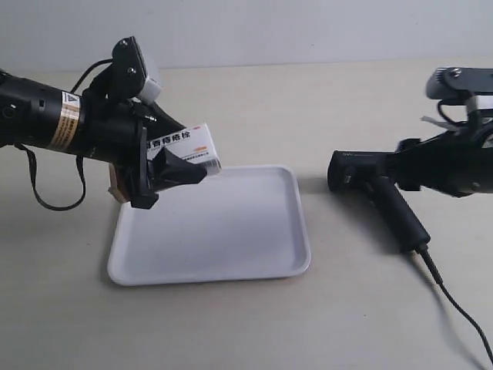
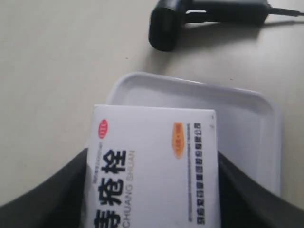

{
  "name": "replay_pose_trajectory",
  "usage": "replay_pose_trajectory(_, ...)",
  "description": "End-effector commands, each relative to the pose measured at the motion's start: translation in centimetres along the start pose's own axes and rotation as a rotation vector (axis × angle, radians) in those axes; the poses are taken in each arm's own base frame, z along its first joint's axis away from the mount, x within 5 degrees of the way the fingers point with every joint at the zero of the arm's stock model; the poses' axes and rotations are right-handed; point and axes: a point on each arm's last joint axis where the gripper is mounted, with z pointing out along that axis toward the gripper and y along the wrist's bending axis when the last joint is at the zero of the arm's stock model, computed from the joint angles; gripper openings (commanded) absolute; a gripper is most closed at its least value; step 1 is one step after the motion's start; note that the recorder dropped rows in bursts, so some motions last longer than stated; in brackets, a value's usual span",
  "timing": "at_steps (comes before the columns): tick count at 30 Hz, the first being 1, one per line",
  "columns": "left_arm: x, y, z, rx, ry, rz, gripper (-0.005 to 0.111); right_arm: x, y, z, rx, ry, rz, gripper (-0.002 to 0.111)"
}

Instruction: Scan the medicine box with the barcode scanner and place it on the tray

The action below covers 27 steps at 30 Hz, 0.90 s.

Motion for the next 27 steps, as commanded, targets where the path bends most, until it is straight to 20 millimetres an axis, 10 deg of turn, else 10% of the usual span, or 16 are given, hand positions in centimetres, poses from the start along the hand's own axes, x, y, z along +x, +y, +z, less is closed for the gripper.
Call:
replay_pose_trajectory(1,0.4,-0.4,0.9,0.074,-0.007,0.054,0.0,-0.1,0.3,3.5,0.007,0.092,-0.116,0.087)
replay_pose_trajectory(9,0.9,-0.5,1.3,0.098,-0.003,0.043,0.0,0.0,0.0,7.9,0.021,0.154,-0.227,0.085)
replay_pose_trajectory(15,0.9,-0.5,1.3,0.099,-0.002,0.04,0.0,-0.3,0.0,8.2,0.025,0.128,-0.29,0.044)
replay_pose_trajectory(21,1.3,-0.7,1.5,0.103,0.007,0.035,0.0,-1.9,0.6,5.2,-0.009,0.088,-0.335,0.0)
replay_pose_trajectory(27,1.7,-0.7,1.8,0.116,0.014,0.024,0.0,-3.7,1.3,-0.7,-0.044,0.03,-0.48,0.0)
